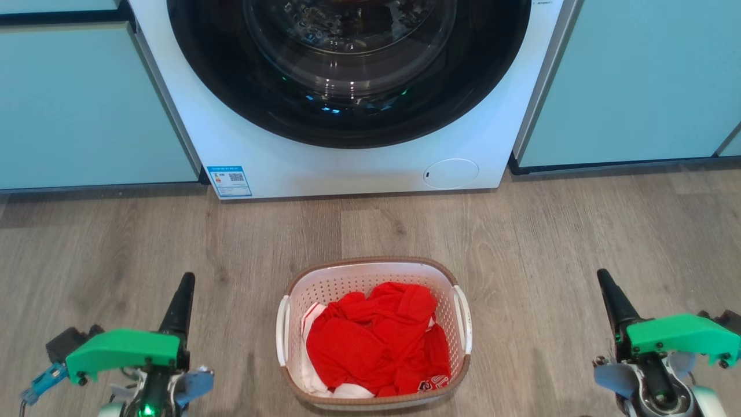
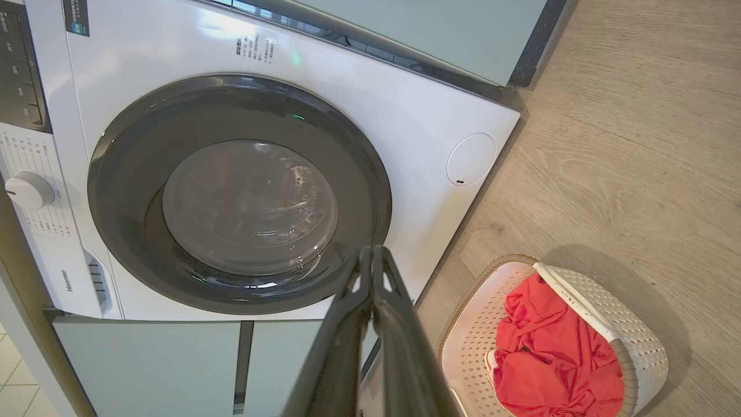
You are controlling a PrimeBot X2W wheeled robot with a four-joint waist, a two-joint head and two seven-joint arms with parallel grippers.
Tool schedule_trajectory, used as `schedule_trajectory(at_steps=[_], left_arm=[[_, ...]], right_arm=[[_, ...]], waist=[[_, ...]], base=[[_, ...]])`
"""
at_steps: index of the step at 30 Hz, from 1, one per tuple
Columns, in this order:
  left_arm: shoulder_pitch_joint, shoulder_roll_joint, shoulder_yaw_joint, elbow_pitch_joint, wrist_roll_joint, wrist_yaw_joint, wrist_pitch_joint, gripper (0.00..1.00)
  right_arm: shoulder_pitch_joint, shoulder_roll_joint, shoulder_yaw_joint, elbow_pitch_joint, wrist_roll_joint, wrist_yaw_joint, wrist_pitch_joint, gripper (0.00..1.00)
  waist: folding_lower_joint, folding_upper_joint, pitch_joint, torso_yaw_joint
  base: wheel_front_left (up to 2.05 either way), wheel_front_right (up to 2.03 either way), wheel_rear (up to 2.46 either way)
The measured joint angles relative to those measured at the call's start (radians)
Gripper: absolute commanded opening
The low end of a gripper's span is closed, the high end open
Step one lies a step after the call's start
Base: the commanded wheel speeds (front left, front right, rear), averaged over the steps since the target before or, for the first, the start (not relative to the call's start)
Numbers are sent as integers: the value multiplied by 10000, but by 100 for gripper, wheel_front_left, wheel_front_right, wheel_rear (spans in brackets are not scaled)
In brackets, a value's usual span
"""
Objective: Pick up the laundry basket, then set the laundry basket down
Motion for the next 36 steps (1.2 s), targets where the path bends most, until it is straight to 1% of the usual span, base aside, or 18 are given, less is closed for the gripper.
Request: schedule_trajectory(at_steps=[15,22,36], left_arm=[[-157,-4,410,6,-1609,-182,420,0],[-161,-10,631,8,-2376,-349,675,0],[-172,-13,662,8,-2443,-349,683,0]], right_arm=[[-15,-2,-286,157,1712,0,395,0],[-74,-2,-464,215,2527,0,646,0],[-206,0,-502,226,2577,0,696,0]], waist=[[0,0,-24,52],[0,0,-34,75],[0,0,-34,75]], base=[[0,0,0],[0,0,0],[0,0,0]])
